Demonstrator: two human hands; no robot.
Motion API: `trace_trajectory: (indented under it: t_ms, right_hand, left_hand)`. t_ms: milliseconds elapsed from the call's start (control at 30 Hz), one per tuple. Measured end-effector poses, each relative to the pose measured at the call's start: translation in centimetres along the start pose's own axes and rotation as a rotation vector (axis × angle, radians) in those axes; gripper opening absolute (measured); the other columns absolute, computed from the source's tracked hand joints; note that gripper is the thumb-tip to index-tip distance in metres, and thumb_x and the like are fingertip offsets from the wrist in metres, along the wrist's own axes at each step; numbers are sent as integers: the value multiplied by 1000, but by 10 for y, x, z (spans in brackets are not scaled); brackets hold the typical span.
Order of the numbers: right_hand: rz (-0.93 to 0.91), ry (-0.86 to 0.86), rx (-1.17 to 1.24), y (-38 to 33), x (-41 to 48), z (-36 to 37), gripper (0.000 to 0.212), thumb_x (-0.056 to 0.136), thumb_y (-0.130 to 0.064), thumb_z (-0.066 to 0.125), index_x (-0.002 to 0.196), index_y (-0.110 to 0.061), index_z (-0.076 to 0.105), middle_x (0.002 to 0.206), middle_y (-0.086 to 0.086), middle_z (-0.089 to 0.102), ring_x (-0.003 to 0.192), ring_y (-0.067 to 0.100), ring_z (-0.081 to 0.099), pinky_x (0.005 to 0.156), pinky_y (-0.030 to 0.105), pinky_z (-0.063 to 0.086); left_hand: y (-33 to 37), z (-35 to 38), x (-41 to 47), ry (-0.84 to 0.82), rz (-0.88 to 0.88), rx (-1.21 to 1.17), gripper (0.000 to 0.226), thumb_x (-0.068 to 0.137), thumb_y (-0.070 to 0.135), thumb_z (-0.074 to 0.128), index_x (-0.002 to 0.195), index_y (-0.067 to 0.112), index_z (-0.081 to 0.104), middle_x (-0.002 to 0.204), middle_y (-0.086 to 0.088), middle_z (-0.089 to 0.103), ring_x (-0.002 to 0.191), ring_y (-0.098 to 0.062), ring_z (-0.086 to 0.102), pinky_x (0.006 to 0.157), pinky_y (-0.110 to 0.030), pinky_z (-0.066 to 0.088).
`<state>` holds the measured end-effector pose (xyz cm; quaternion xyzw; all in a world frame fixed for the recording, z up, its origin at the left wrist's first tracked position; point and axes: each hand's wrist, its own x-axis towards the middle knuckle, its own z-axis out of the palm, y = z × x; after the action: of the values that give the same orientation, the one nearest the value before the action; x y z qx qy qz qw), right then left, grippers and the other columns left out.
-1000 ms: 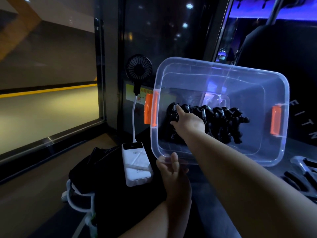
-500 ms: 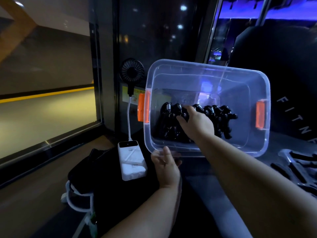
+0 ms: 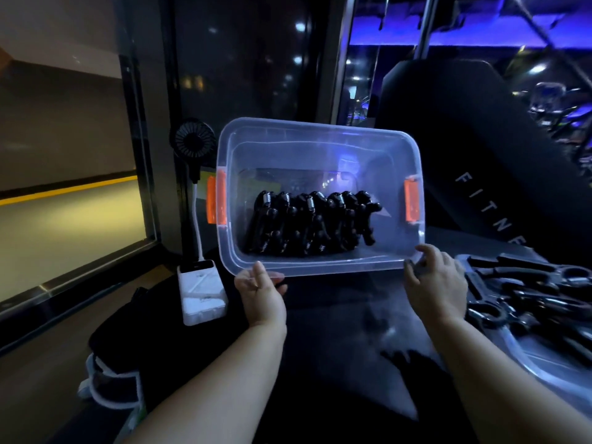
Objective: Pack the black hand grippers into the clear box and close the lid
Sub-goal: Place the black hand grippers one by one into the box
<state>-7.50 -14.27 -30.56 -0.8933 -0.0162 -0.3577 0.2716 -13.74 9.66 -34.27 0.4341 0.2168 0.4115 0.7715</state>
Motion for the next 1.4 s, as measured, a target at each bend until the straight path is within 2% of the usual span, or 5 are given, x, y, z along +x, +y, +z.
trace_trajectory:
  t_ms: [167,333,600,1133,1400]
  right_hand:
    - [161,-305,-479,49,-7,-16,44,87,-51,44,128,-34,48,140,5,43,135,26,25,108,57,15]
    - [236,-493,-594,67,-15,-17,59,83,-68,36,136,-41,40,154,-1,24,145,26,3,105,70,2]
    - [155,-425,-616,63,-19,-20,44,87,-63,38,121,-38,52,130,3,46,128,31,26,96,48,31]
    - [83,-403,-381,50,-26,-23,55,90,-64,23,116,-25,52,117,14,61,113,33,48,96,41,31]
    - [217,-244,27,45,-32,-26,58,88,-71,24,105,-23,54,100,12,65,99,35,56,73,38,35]
  left_hand:
    - [-1,1,1,11,4,6,16,99,36,41,85,30,38,66,-3,62,59,-8,61,55,-23,49]
    - [-2,-1,2,8,-9,6,15,99,36,41,85,29,39,64,0,63,62,-11,62,57,-24,48]
    - [-3,-1,4,14,-9,20,16,99,37,41,85,29,39,66,-1,62,61,-10,63,56,-25,48]
    - [-2,0,2,8,-8,40,17,99,37,39,85,28,39,67,-3,62,63,-13,62,58,-25,49]
    - [-3,-1,3,-8,-12,46,16,99,39,38,86,30,38,68,-3,62,64,-12,62,59,-26,49]
